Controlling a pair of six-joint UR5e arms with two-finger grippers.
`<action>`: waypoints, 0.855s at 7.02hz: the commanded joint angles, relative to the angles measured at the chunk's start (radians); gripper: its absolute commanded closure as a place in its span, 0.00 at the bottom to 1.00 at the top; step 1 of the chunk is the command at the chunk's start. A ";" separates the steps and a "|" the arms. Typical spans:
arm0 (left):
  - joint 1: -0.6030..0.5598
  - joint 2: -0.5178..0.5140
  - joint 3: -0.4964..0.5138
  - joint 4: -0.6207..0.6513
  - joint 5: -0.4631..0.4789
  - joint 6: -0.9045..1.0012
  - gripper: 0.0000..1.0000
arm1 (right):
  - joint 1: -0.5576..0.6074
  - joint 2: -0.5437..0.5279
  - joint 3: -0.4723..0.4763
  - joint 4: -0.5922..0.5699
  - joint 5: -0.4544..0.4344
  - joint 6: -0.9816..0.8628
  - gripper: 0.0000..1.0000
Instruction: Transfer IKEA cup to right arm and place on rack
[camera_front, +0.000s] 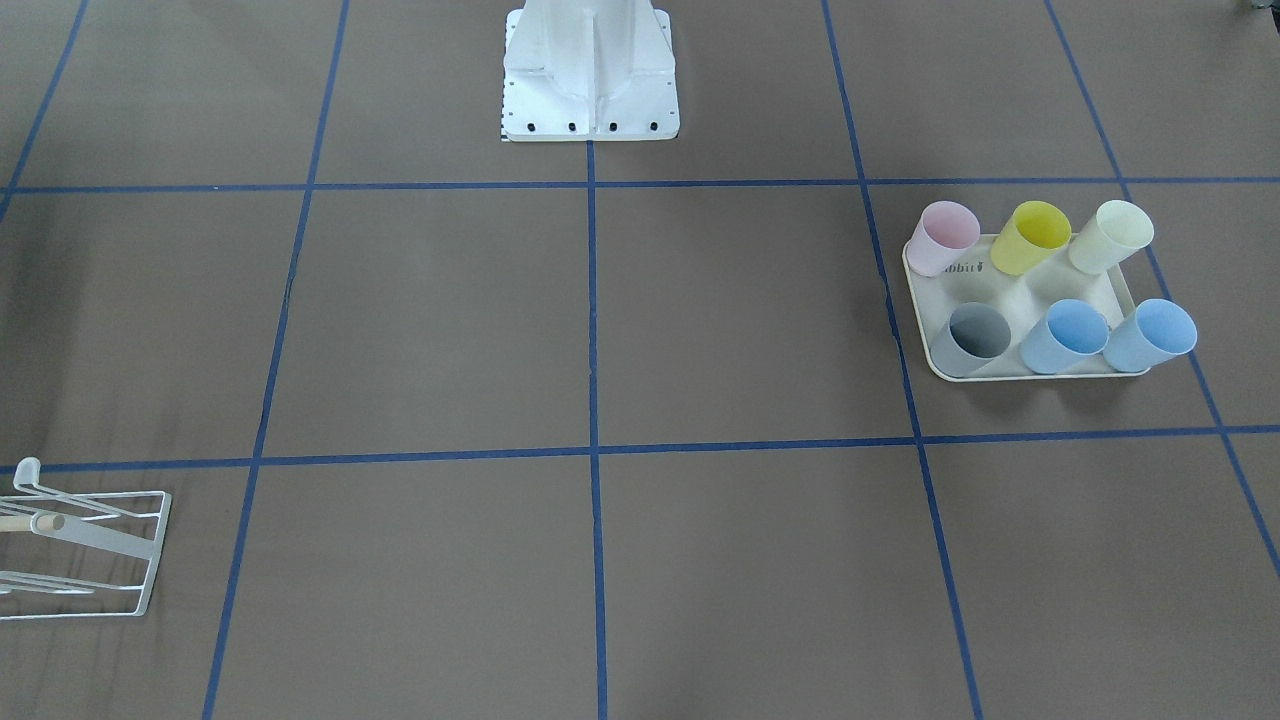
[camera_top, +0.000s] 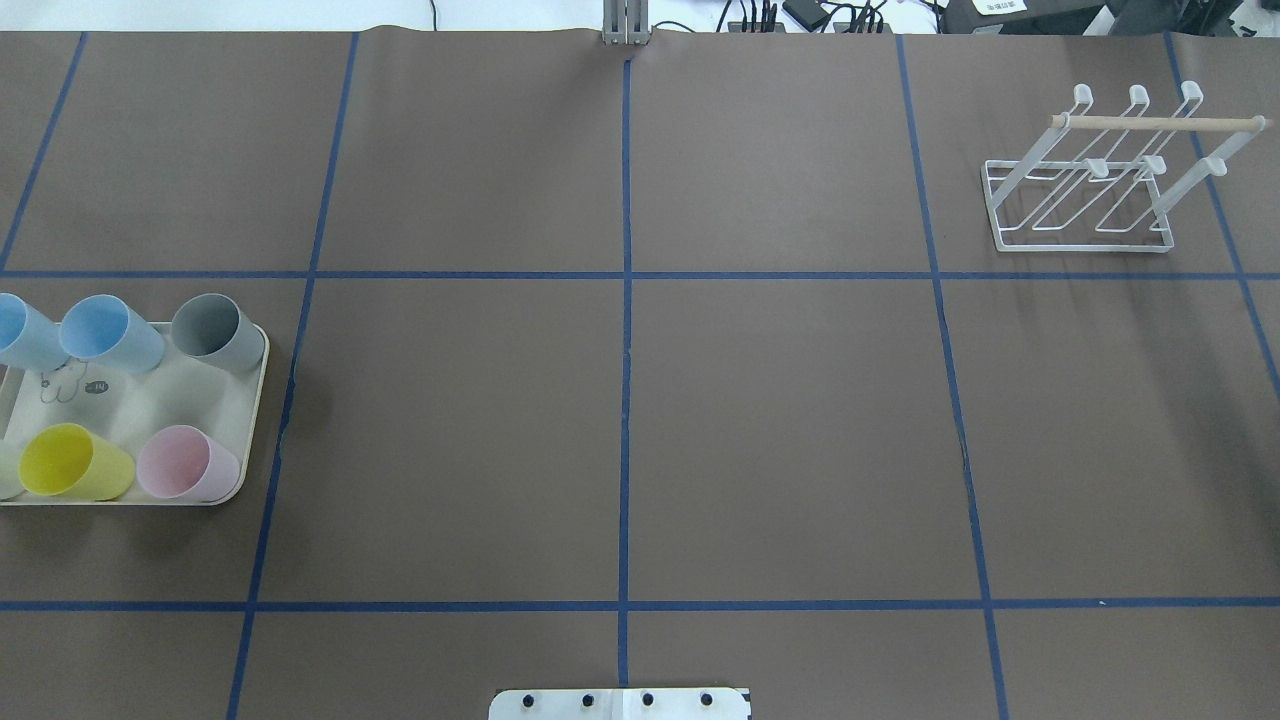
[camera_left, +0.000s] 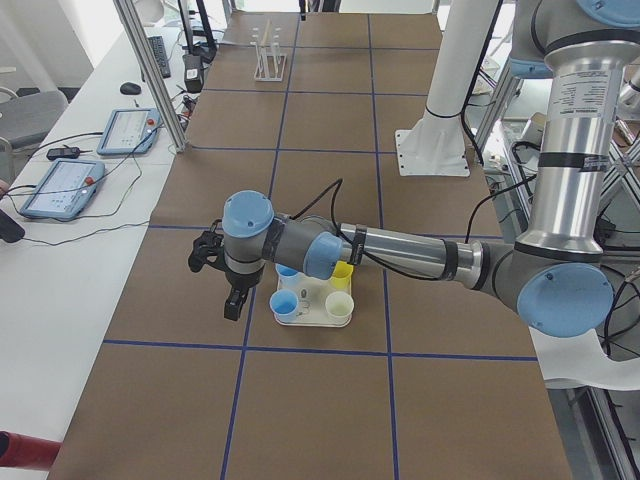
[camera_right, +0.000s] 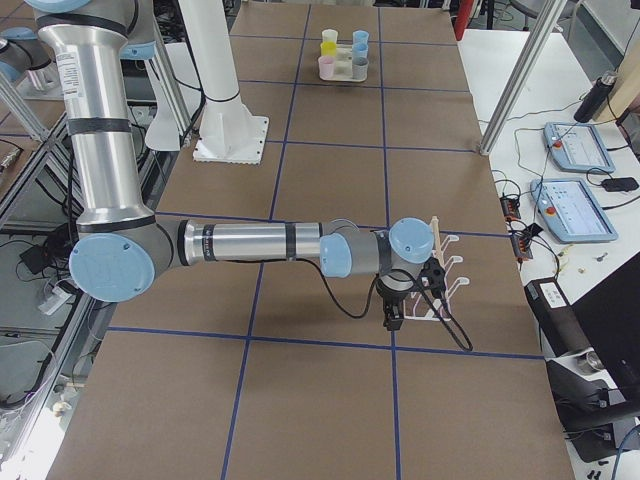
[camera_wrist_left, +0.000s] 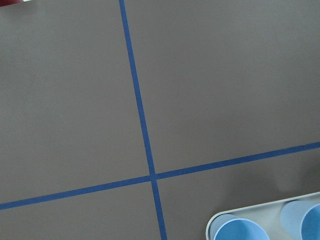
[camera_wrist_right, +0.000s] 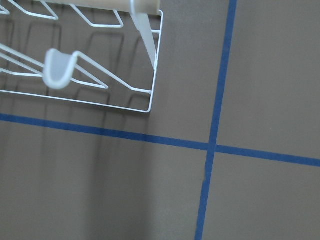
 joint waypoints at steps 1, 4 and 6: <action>0.002 0.008 -0.014 -0.015 -0.004 0.014 0.01 | -0.003 0.033 0.007 -0.057 -0.004 0.015 0.00; 0.029 0.006 -0.013 -0.016 -0.003 0.006 0.01 | -0.003 0.021 0.013 -0.047 0.007 0.015 0.00; 0.039 0.030 0.006 -0.066 -0.006 0.015 0.01 | -0.013 0.021 0.017 -0.045 0.007 0.015 0.00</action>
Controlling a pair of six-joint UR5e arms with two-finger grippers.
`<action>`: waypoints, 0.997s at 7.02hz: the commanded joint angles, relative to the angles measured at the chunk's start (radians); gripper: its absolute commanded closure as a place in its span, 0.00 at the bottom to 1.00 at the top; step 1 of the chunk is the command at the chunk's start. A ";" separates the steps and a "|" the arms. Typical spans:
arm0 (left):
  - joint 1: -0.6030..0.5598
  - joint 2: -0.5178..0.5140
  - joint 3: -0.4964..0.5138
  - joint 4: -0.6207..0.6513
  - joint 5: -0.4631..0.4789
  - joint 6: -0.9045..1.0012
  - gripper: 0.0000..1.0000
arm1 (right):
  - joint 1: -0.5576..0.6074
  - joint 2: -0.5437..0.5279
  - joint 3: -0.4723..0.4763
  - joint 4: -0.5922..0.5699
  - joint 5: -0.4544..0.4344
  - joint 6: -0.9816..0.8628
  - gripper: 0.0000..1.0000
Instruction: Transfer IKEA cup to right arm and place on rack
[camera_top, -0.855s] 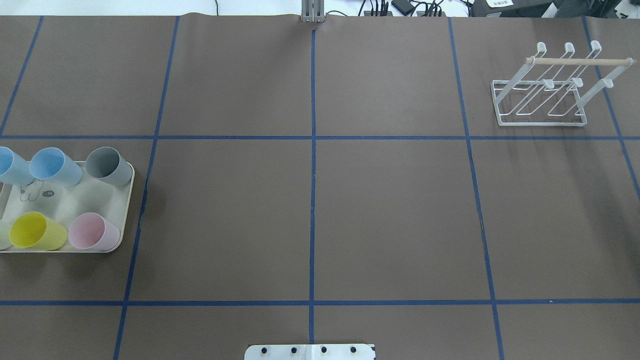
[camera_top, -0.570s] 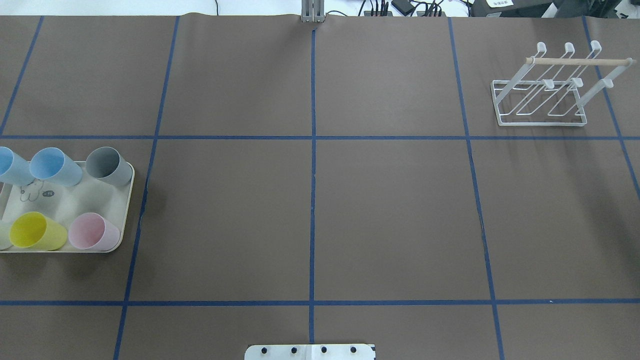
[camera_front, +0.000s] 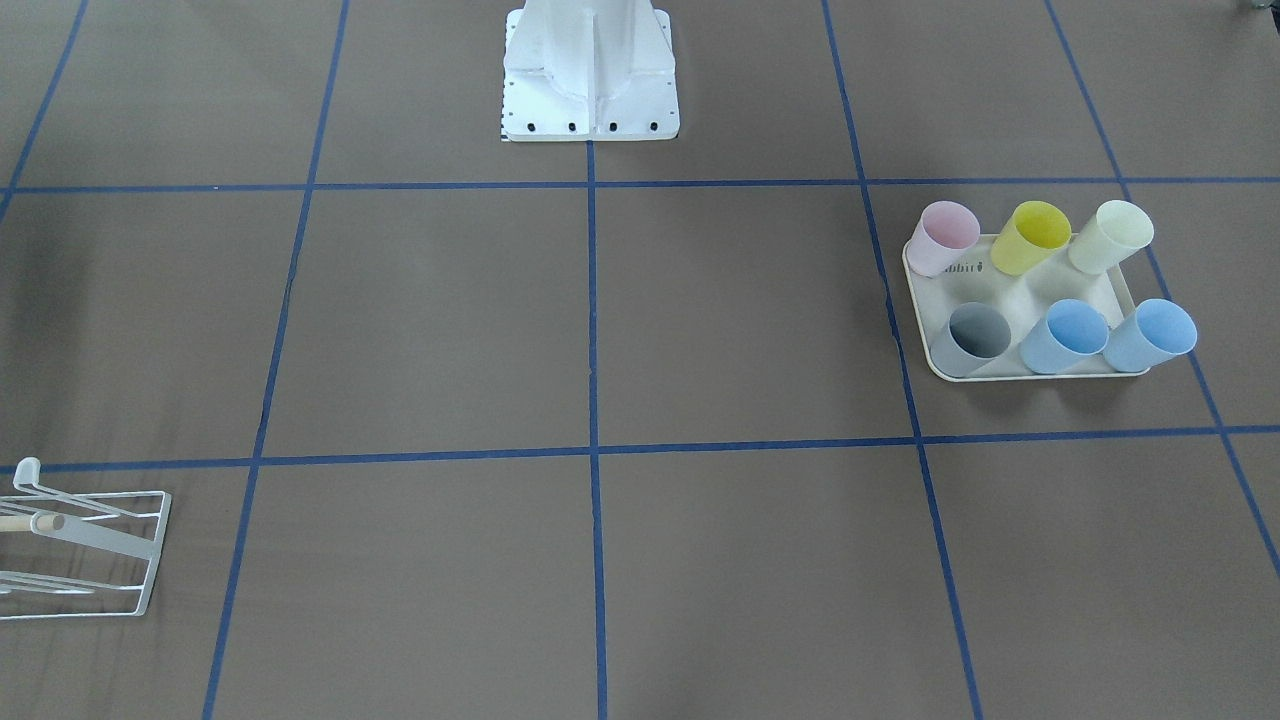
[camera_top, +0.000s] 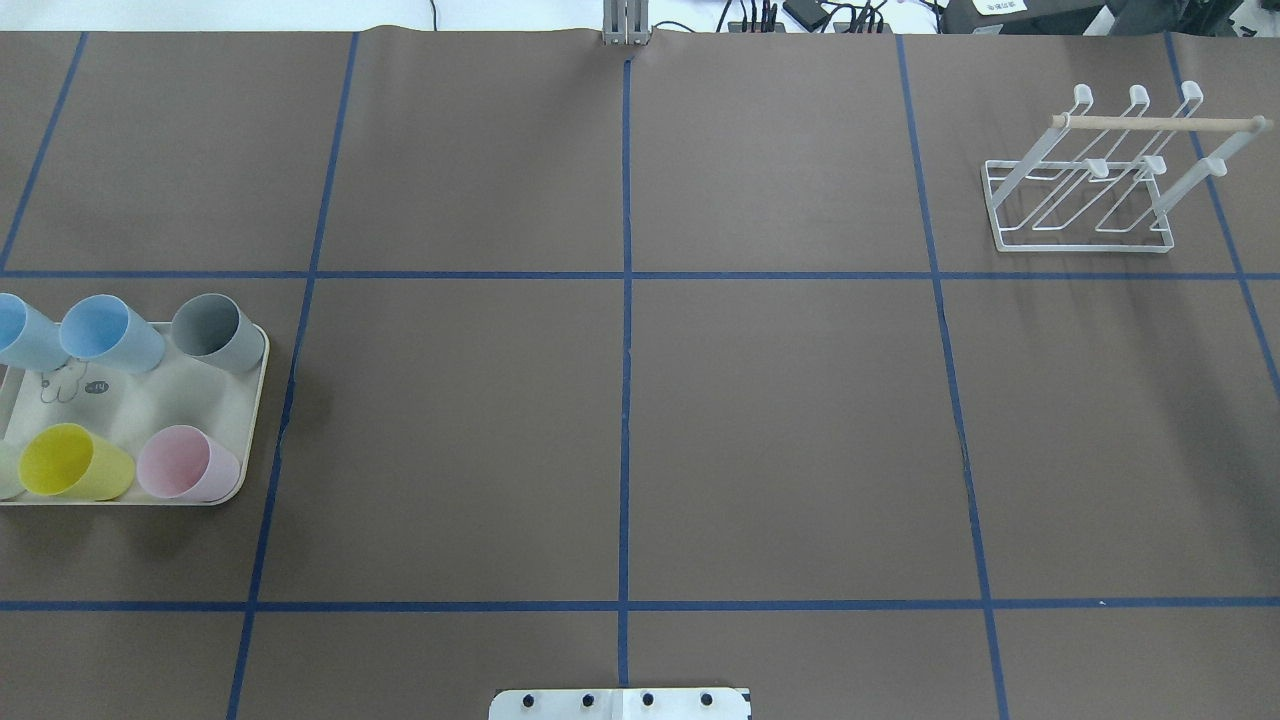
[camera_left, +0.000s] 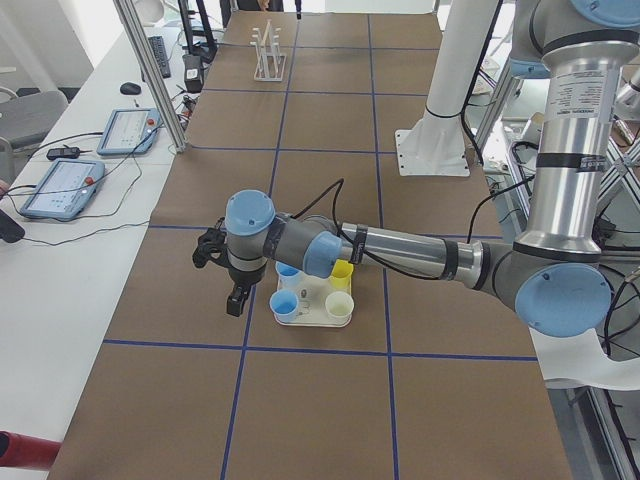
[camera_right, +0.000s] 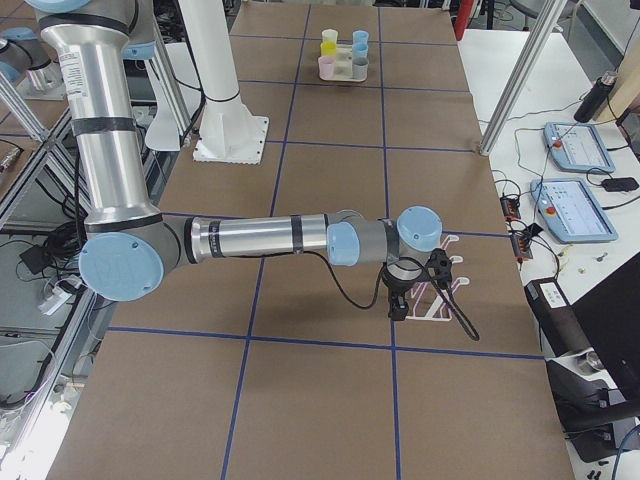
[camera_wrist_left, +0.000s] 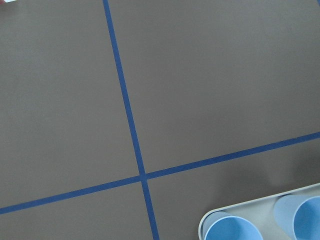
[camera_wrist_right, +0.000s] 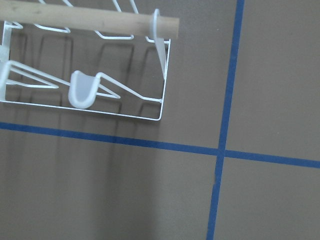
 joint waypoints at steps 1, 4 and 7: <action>0.007 0.049 -0.007 -0.135 -0.005 0.003 0.00 | -0.019 -0.002 -0.001 0.001 0.001 0.000 0.00; 0.093 0.090 0.109 -0.425 -0.008 -0.169 0.00 | -0.035 -0.014 0.031 0.001 0.034 0.005 0.00; 0.138 0.227 0.117 -0.670 0.002 -0.188 0.01 | -0.073 -0.040 0.018 0.143 0.004 -0.014 0.00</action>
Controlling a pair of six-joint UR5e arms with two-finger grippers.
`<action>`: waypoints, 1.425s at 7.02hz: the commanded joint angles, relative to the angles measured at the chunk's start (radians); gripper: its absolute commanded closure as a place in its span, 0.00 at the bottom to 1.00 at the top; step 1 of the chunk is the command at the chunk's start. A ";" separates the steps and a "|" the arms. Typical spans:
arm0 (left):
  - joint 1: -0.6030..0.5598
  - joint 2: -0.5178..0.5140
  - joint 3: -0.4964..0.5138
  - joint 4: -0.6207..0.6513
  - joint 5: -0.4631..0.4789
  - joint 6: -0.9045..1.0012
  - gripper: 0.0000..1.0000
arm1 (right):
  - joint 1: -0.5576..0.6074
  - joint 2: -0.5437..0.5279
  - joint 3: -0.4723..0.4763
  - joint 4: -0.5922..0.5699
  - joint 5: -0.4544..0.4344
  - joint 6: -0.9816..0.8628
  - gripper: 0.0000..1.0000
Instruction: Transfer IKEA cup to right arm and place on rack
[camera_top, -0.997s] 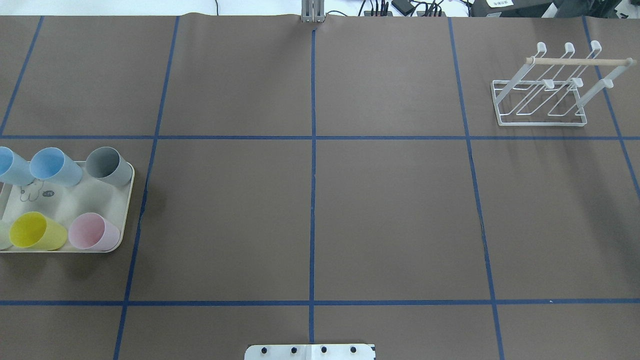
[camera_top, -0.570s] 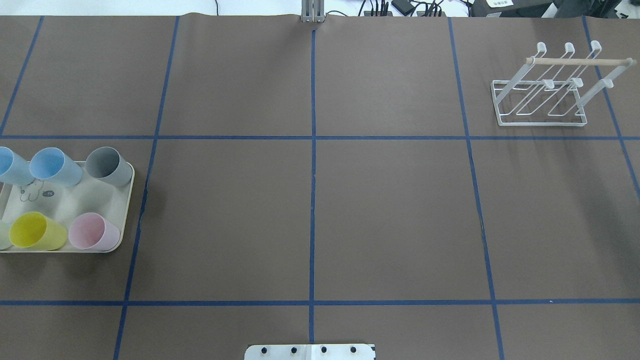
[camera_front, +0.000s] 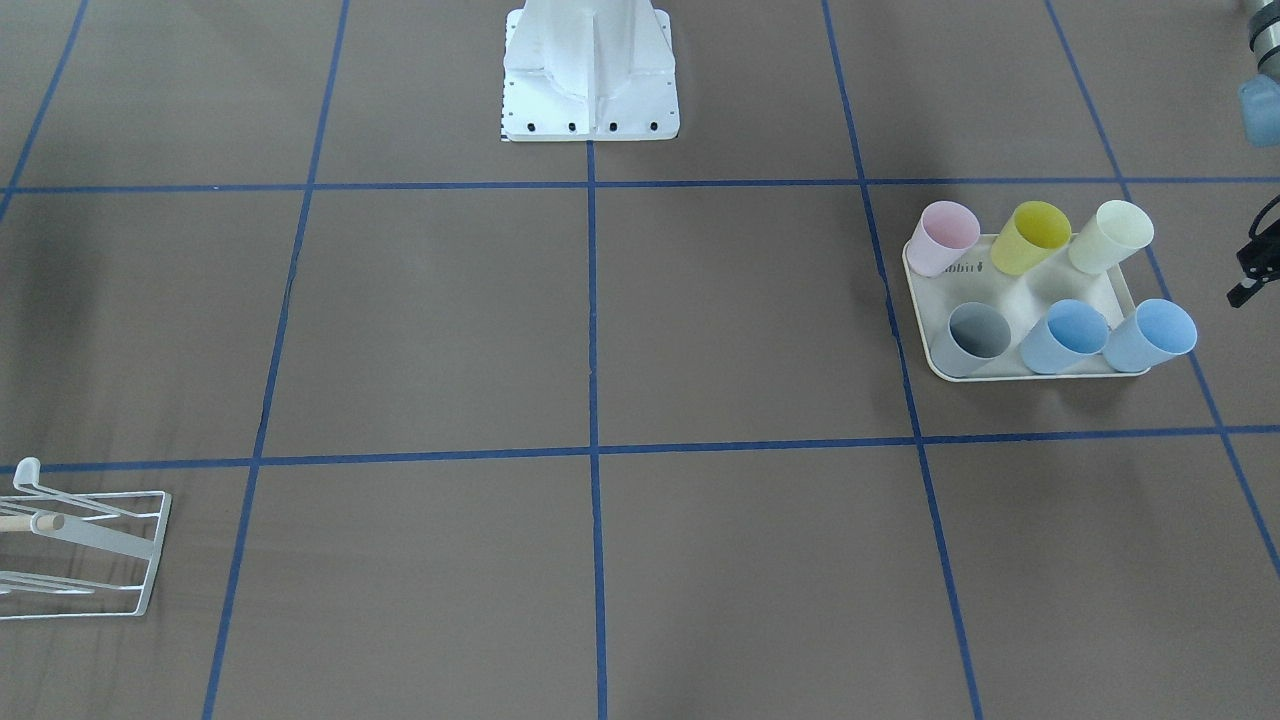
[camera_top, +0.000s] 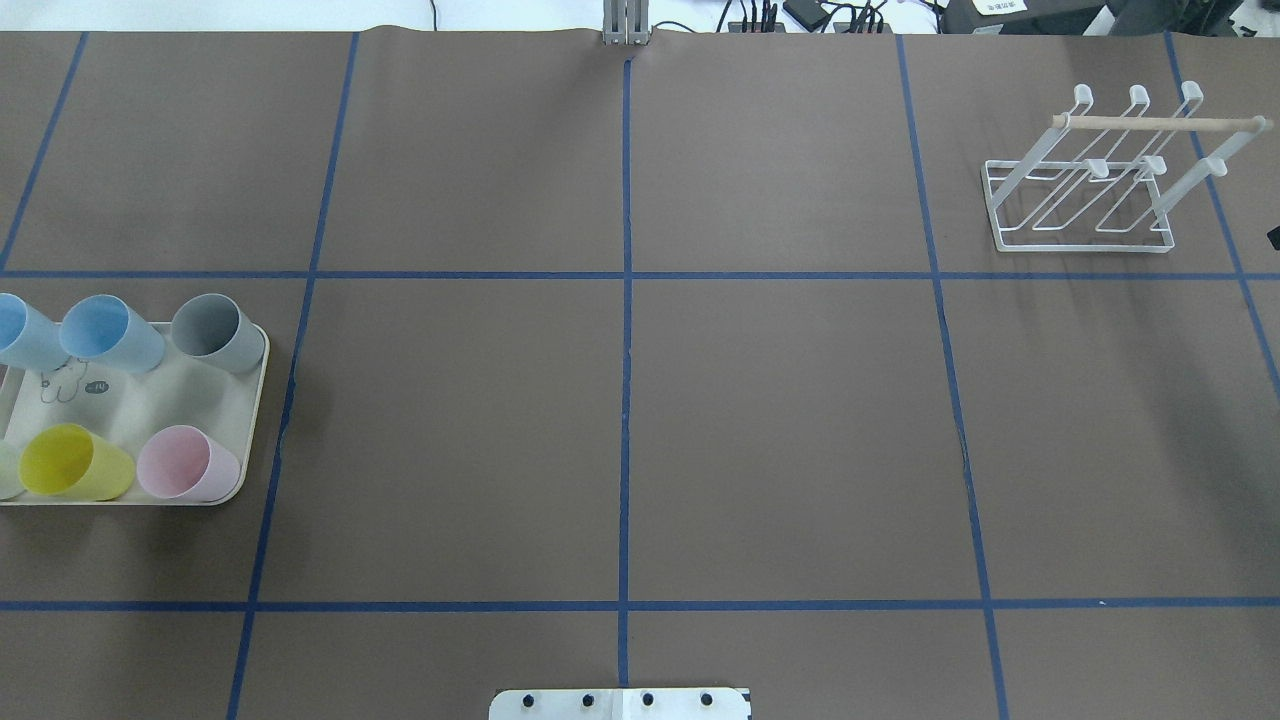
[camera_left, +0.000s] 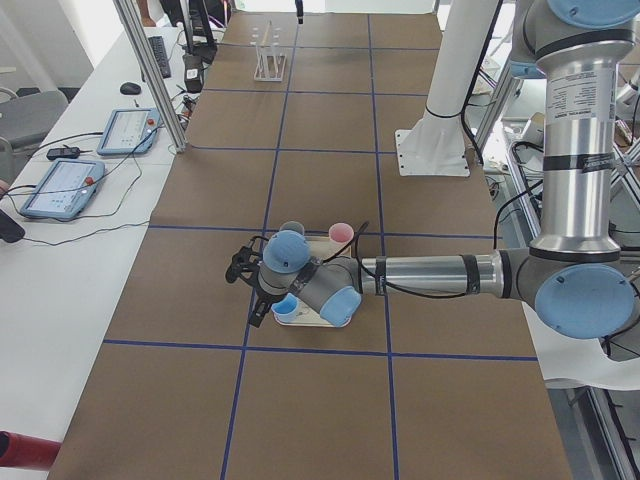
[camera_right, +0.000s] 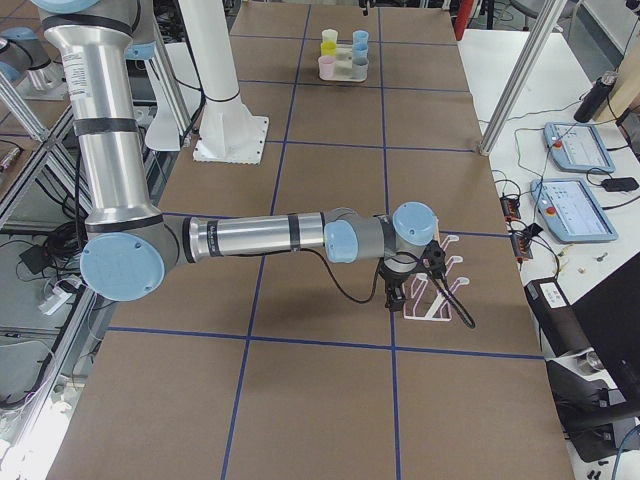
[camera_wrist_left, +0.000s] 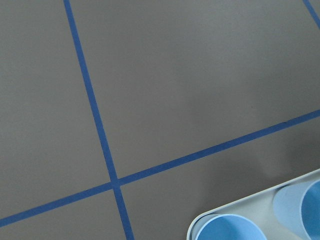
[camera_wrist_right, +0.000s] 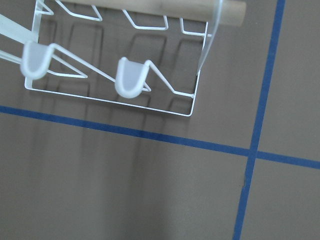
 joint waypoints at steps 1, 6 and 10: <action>0.018 0.125 0.002 -0.134 -0.005 -0.084 0.00 | -0.038 -0.027 -0.002 0.110 -0.019 0.002 0.00; 0.191 0.229 -0.091 -0.140 -0.048 -0.282 0.00 | -0.055 -0.054 0.005 0.121 -0.007 0.012 0.00; 0.249 0.251 -0.072 -0.136 -0.018 -0.284 0.07 | -0.070 -0.054 -0.002 0.120 -0.008 0.013 0.00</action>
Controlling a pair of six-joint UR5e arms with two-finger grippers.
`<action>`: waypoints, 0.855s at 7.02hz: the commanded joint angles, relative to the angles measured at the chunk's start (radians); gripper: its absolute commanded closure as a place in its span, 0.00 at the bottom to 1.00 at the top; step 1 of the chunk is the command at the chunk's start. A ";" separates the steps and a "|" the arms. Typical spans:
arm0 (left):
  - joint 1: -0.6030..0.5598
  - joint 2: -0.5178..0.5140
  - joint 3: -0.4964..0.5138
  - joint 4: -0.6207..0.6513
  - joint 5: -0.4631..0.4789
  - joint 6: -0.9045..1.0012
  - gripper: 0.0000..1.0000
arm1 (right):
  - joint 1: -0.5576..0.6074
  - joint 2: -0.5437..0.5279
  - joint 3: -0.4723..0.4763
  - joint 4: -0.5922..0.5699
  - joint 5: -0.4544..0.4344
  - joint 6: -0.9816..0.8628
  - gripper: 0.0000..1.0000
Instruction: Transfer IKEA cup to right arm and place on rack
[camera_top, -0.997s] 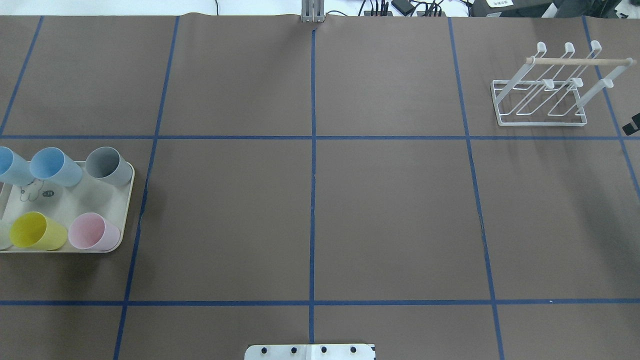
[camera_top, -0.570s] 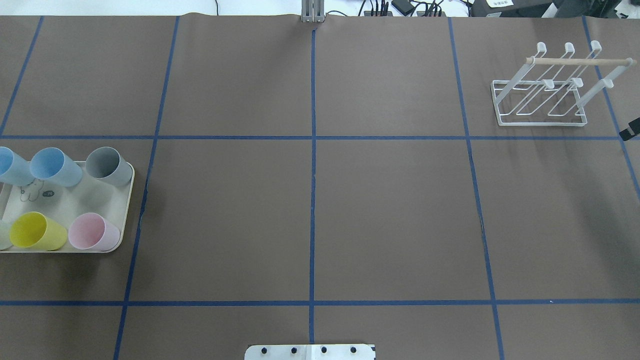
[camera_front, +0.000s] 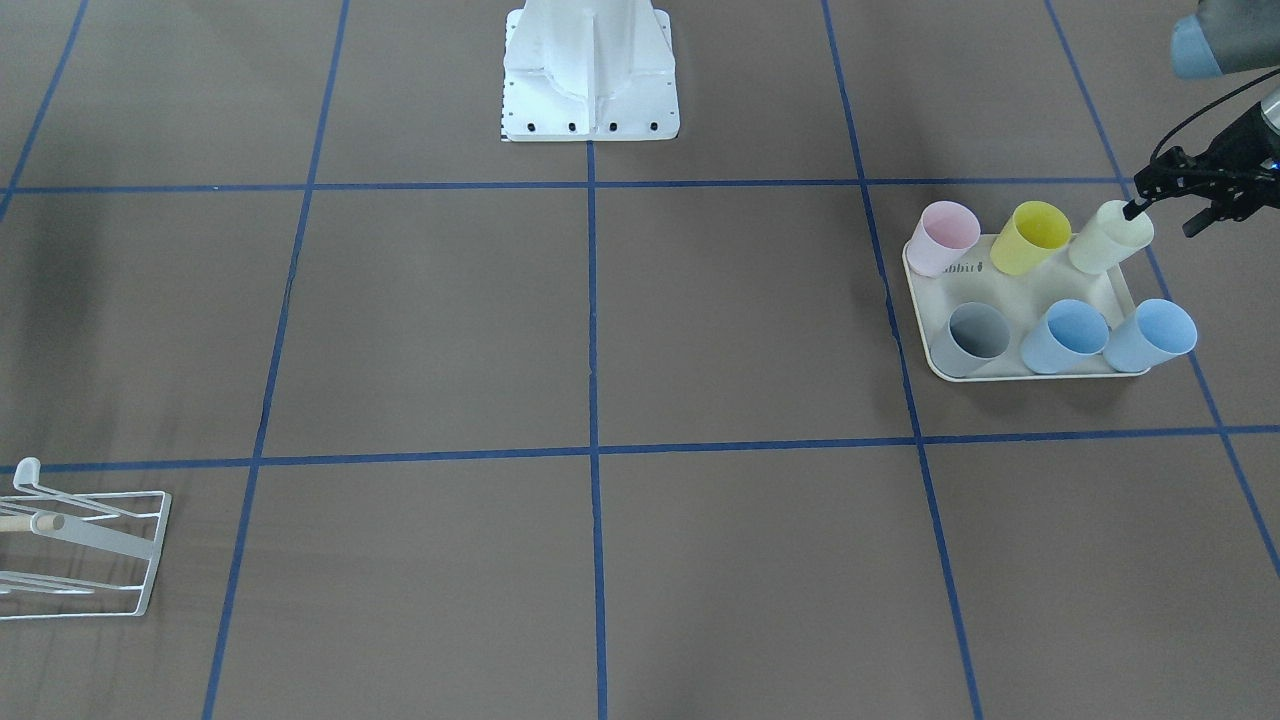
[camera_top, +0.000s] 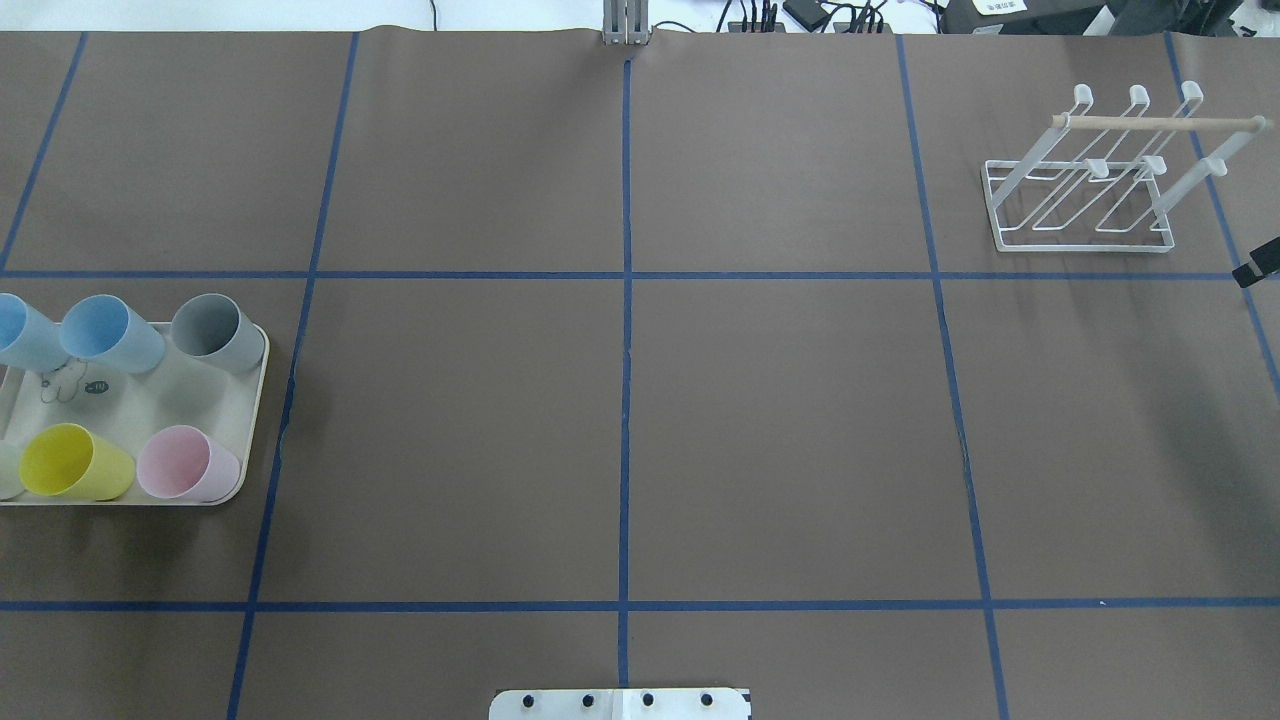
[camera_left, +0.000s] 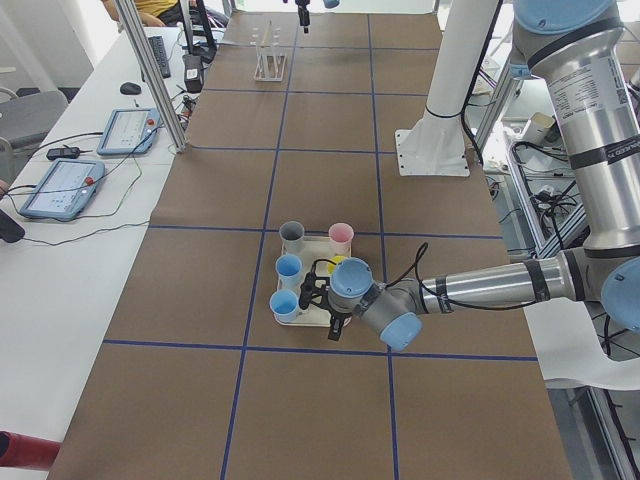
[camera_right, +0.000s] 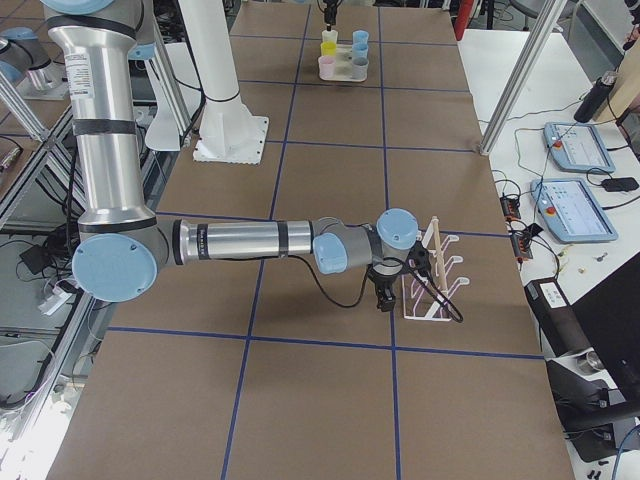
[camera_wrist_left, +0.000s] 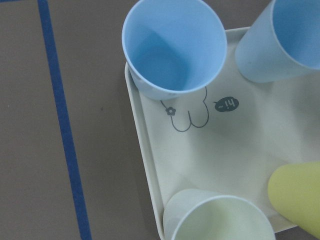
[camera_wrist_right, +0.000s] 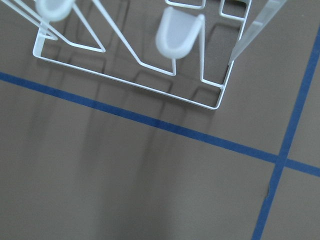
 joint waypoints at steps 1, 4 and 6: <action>0.024 -0.002 0.008 0.002 0.016 -0.003 0.13 | -0.004 0.000 -0.002 0.000 0.001 0.000 0.00; 0.033 -0.011 0.036 0.002 0.013 -0.004 0.74 | -0.006 0.002 -0.001 0.000 0.001 0.001 0.00; 0.033 -0.011 0.036 0.007 -0.001 -0.006 1.00 | -0.007 0.002 -0.004 0.000 0.001 0.001 0.00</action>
